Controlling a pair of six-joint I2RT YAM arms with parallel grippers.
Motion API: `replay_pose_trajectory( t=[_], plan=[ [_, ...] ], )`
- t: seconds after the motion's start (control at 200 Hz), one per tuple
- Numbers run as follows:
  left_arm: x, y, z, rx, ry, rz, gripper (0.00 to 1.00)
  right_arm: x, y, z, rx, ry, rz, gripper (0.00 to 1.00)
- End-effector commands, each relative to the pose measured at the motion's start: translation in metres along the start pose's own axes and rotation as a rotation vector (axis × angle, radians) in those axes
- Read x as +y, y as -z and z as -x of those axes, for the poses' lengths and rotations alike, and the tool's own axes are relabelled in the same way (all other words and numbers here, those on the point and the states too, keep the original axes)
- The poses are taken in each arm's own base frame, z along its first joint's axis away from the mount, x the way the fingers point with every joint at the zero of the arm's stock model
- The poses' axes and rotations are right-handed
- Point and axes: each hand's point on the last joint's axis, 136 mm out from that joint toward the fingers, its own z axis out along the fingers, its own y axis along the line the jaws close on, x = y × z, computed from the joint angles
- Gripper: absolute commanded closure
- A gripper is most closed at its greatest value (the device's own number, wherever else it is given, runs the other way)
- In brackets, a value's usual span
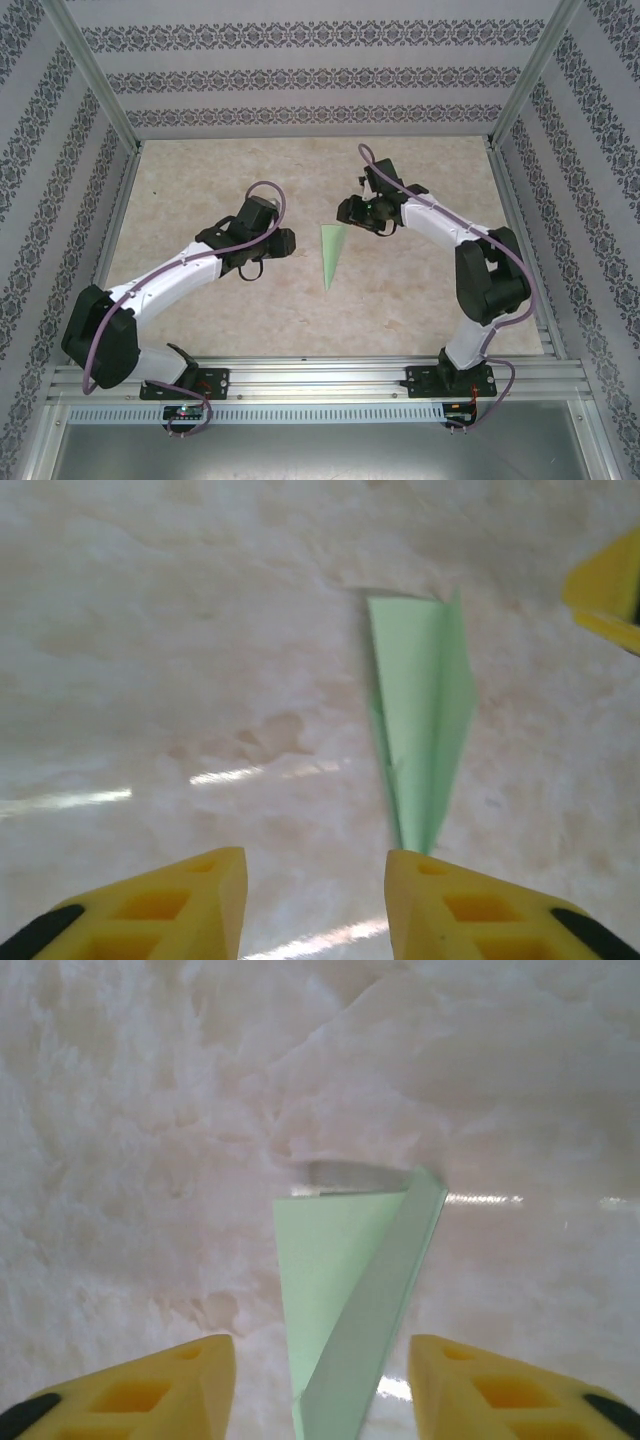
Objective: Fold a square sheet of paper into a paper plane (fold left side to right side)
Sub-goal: Fold the wing for the fifth time at the center of the table, then turn over the paper plane at the center of the table.
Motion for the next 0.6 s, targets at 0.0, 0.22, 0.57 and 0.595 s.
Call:
replay_pose_trajectory(
  t=[0.0,0.22,0.57,0.595],
  plan=[
    [0.025,0.008,0.016,-0.1,0.052,0.132,0.52,-0.006,-0.002,-0.031,0.05,0.039,-0.129,0.45],
    [0.029,0.0,0.007,-0.072,0.047,0.145,0.48,0.001,-0.033,-0.066,0.131,0.028,-0.132,0.43],
    [0.033,0.004,0.007,-0.074,0.044,0.162,0.47,-0.02,-0.043,-0.075,0.184,-0.005,-0.157,0.82],
    [0.033,0.004,0.008,-0.075,0.043,0.164,0.47,-0.022,-0.04,-0.074,0.182,-0.007,-0.152,0.85]
  ],
)
